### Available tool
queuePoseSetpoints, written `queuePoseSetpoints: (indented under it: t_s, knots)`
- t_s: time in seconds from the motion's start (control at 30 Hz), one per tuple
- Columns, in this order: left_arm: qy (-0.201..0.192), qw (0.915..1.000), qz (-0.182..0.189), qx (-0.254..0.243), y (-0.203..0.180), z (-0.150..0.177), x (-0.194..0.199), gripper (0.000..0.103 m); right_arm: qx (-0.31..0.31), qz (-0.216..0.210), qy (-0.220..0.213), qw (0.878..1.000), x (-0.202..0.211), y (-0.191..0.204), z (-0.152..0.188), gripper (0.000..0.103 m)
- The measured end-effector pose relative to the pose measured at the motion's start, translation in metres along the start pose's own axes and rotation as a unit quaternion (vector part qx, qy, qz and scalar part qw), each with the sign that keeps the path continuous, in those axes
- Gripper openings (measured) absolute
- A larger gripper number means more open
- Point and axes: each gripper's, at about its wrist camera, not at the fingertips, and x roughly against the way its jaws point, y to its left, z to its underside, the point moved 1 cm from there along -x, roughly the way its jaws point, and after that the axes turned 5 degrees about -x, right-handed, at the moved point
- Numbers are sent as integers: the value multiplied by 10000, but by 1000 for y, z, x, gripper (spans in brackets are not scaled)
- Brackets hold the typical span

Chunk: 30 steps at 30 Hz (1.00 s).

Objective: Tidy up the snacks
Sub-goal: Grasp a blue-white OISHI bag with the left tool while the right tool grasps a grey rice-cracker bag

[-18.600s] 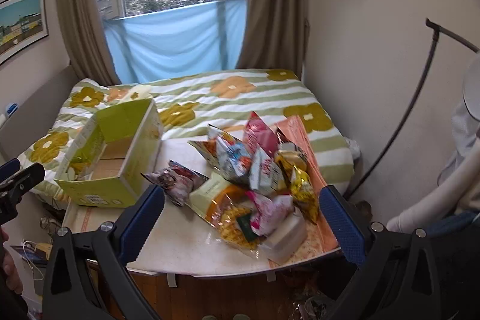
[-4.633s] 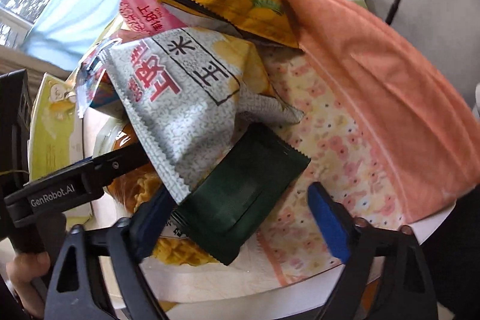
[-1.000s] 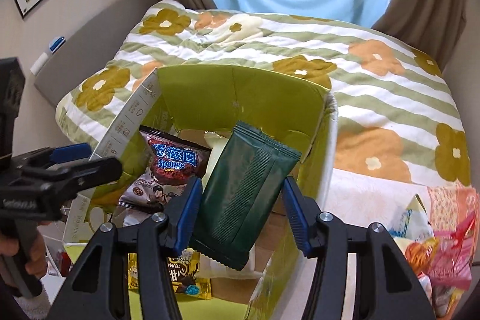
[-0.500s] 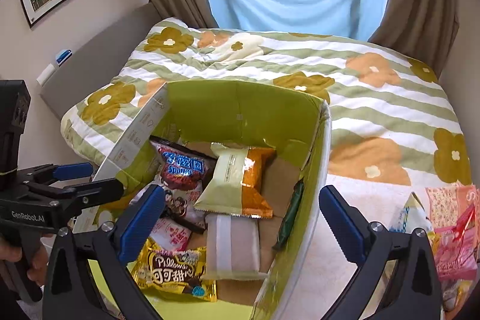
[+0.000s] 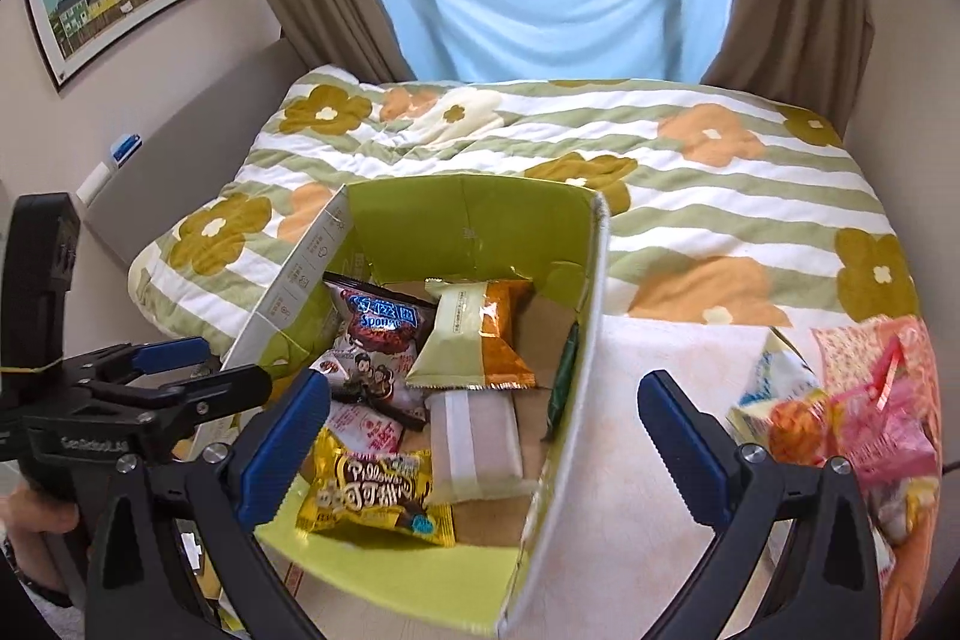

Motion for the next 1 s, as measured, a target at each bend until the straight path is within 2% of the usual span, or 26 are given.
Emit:
queuePoseSetpoints:
  t_s: [0.17,0.33,0.57,0.8,1.0]
  knots:
    - [-51,9992,280,-268,-27,0,-1,103,-252,147,-50,9996,27,-14,17,102]
    - [-29,9969,580,-537,-71,3,-4,103,-532,399,-205,9976,55,-41,34,102]
    - [102,9938,831,-737,-149,9,-19,103,-1009,639,-375,9921,97,-113,56,102]
    - [430,9908,1108,-651,-227,23,-59,103,-1042,986,-148,9895,121,-182,81,102]
    - [749,9900,1107,-447,-272,34,-98,103,-1155,804,176,9899,121,-234,104,102]
